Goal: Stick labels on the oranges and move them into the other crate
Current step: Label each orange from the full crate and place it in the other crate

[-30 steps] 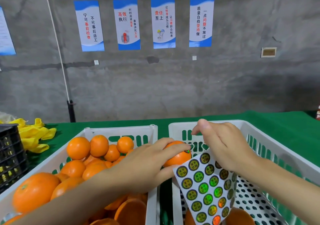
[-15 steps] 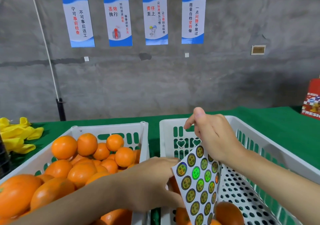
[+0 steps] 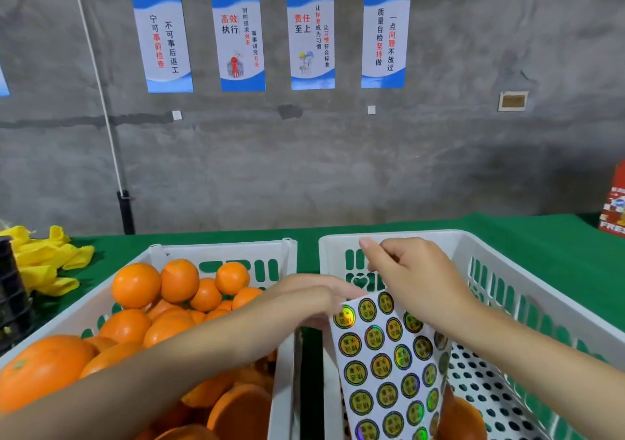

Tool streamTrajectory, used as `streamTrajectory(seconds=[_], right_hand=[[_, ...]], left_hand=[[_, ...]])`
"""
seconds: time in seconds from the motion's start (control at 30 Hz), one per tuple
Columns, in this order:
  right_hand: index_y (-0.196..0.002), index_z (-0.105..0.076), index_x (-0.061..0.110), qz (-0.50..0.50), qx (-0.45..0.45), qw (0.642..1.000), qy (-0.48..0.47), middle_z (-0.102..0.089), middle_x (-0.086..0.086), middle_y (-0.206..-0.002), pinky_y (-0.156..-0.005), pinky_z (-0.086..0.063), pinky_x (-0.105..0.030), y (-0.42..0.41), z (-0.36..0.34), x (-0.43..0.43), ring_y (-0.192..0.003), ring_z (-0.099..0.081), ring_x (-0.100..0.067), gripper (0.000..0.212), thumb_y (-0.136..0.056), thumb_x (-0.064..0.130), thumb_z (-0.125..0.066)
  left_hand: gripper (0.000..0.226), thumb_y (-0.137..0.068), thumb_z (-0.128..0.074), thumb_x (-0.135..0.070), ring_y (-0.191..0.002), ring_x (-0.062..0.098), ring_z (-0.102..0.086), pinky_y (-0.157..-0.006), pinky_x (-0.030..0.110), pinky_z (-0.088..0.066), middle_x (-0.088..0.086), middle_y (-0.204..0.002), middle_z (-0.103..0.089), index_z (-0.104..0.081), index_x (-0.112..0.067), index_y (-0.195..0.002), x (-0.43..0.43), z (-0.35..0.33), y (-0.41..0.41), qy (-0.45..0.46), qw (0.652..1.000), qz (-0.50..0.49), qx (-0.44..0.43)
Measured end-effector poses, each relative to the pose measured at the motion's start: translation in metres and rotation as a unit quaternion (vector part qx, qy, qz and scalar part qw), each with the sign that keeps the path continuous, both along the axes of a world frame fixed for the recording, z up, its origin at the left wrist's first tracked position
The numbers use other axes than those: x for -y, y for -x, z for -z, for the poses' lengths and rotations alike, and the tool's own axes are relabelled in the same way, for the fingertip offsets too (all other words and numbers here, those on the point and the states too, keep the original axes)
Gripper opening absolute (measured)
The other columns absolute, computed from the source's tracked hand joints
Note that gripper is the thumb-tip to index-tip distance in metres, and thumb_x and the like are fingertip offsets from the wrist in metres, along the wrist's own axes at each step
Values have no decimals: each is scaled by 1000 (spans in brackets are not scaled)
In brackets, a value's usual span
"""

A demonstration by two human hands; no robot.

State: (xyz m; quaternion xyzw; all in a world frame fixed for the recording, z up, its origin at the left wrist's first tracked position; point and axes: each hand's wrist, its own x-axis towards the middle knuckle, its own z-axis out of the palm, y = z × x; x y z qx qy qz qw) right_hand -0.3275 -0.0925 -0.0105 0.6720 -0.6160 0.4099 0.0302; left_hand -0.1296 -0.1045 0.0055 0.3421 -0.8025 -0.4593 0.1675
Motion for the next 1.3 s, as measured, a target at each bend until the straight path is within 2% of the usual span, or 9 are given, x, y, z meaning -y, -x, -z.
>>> streamTrajectory(seconds=[0.1, 0.23, 0.33, 0.43, 0.57, 0.67, 0.87, 1.13, 1.3], right_hand=[[-65, -66, 8, -67, 38, 997, -7, -49, 24, -44, -60, -44, -31, -6, 0, -3, -50, -52, 2, 58, -101, 47, -42], [-70, -62, 5, -130, 49, 990, 36, -45, 2, -51, -59, -44, -30, -21, 2, -9, -50, -46, -9, 56, -100, 48, -43], [-90, -68, 21, -117, 46, 987, 96, -58, 15, -78, -70, -44, -19, -24, 0, -10, -80, -55, -2, 36, -99, 47, -44], [-110, -67, 25, -77, -11, 983, 164, -56, 16, -107, -92, -39, -23, -17, -4, -11, -107, -49, -5, 26, -99, 41, -50], [-104, -73, 23, -87, -126, 975, 160, -62, 10, -101, -87, -47, -38, -13, 0, -13, -100, -55, -15, 24, -92, 37, -57], [-117, -70, 27, -94, -153, 979, 99, -62, 13, -107, -91, -47, -36, -17, 5, -12, -105, -54, -12, 33, -93, 46, -56], [-124, -67, 31, -107, -62, 990, 65, -59, 23, -108, -92, -45, -23, -17, 5, -13, -106, -52, 2, 45, -87, 55, -55], [-107, -73, 33, -135, -9, 989, 54, -62, 22, -96, -83, -50, -25, -21, 5, -14, -97, -57, 2, 37, -80, 55, -59], [-109, -75, 29, -140, -2, 988, 69, -63, 23, -95, -84, -50, -25, -20, 5, -13, -96, -59, 1, 34, -83, 48, -63]], left_hand=[[27, -100, -61, -27, -111, 16, -69, -103, 37, -52, 1, -116, -75, -70, -13, -121, -5, 8, -7, -16, 997, 19, -67], [40, -93, -65, -33, -91, 26, -61, -100, 63, -45, 19, -95, -68, -68, 3, -107, -4, 17, -6, 1, 998, 48, -27], [20, -95, -63, -23, -89, 24, -72, -89, 46, -57, 17, -95, -77, -75, -8, -96, 2, 18, -6, 12, 997, -4, -79], [21, -101, -56, -18, -96, 38, -71, -92, 59, -51, 21, -99, -75, -76, -10, -97, 5, 19, -5, 28, 986, -87, -138], [33, -106, -44, -13, -94, 26, -75, -88, 46, -59, 4, -97, -79, -75, -22, -100, 12, 17, -7, 20, 976, -145, -164], [27, -105, -48, -17, -85, 20, -76, -72, 27, -61, 4, -92, -79, -75, -17, -101, 14, 16, -9, 31, 973, -153, -172], [26, -103, -53, -23, -91, 29, -75, -90, 43, -59, 6, -92, -79, -78, -17, -97, 12, 15, -9, 43, 975, -144, -164], [42, -101, -42, -3, -93, 22, -76, -77, 30, -61, 5, -99, -78, -75, -28, -106, 12, 16, -8, 24, 985, -97, -141], [44, -105, -42, -5, -104, 18, -73, -95, 37, -56, 1, -107, -77, -76, -32, -105, 10, 18, -8, 38, 985, -69, -152]])
